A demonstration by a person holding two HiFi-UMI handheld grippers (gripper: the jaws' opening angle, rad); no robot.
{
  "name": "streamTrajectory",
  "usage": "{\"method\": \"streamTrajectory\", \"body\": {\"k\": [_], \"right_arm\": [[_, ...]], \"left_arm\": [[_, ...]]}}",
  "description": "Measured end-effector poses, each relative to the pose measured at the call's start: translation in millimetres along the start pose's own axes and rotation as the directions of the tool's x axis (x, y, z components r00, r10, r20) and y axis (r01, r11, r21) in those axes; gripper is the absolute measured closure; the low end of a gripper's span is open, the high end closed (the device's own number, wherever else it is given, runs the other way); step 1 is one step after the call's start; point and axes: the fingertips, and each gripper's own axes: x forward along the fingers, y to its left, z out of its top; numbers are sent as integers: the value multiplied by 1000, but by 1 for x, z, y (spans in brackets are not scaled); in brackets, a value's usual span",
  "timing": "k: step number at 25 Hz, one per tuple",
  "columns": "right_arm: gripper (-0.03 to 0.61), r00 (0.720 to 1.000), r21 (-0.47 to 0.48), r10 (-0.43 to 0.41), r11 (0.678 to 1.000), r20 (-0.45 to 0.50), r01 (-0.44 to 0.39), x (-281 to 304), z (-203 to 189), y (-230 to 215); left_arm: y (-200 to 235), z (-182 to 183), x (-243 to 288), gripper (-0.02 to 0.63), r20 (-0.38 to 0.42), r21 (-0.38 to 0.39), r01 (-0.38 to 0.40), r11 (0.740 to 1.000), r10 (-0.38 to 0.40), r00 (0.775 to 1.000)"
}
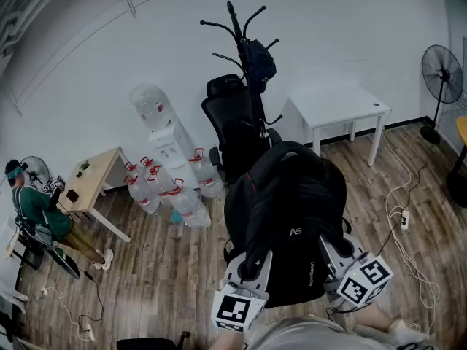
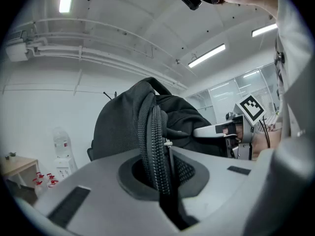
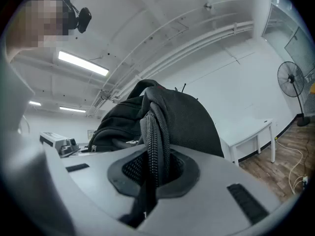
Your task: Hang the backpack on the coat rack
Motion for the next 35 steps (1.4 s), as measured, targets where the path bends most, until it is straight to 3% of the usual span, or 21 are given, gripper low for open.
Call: {"method": "streamTrajectory", "body": {"k": [35], "right_arm": [[546, 995, 58, 102, 993, -24, -100, 6, -6, -23]], "left_arm": [[-11, -5, 11, 589, -41, 29, -98, 995, 100, 994]]}}
